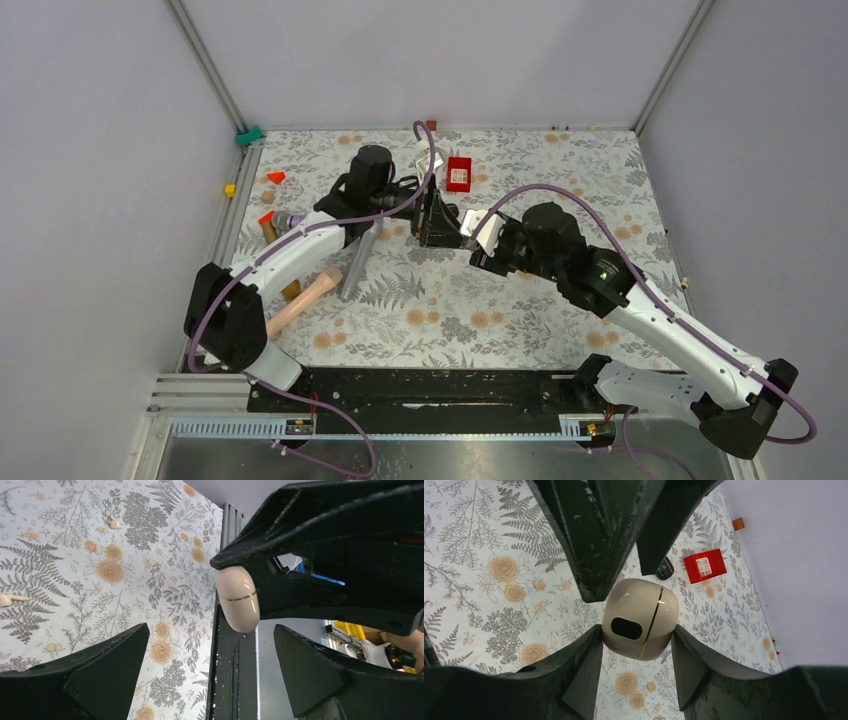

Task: Insert the wireless bluetooth earbuds into the charging case
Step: Pick up the charging case at the center of the board.

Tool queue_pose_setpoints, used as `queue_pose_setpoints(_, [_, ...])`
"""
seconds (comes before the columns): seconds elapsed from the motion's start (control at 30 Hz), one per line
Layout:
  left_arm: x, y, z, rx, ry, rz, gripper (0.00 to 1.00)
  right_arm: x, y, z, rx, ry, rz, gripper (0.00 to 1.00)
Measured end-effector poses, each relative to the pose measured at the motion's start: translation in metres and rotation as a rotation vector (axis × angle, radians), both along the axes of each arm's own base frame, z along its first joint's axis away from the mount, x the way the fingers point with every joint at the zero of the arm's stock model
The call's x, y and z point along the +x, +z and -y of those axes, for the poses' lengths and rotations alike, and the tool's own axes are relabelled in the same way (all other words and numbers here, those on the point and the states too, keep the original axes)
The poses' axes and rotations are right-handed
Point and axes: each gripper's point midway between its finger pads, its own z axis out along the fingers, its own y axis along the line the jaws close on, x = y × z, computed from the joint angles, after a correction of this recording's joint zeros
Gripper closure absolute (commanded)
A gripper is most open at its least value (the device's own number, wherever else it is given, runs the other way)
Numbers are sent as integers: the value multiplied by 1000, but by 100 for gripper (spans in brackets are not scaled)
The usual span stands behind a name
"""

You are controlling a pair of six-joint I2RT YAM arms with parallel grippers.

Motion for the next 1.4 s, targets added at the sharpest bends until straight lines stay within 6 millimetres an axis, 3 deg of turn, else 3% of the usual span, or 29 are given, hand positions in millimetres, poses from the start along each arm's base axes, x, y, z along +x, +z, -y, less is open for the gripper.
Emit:
queue_pose_setpoints(0.23, [3,-5,7,-8,-4,-59,2,-5,-5,-5,4,38,-19,44])
queue_pose_setpoints(0.47, [-5,1,12,-27,-36,-65,14,-1,-14,-8,-18,35,-37,44])
queue_pose_setpoints(0.93, [-12,-12,23,-13,-75,-96,57,3,-10,-9,-8,22,-16,42])
queue_pose_setpoints(1.07, [-15,-12,24,-14,-91,-101,76,3,-13,-8,-14,21,-19,40])
queue_pose_setpoints(1.2, [-15,-13,24,-13,-93,-103,96,3,-14,-8,-19,21,-13,33])
queue_pose_setpoints(1.4, [-15,-14,25,-12,-95,-106,100,5,-11,-10,-2,11,-14,2])
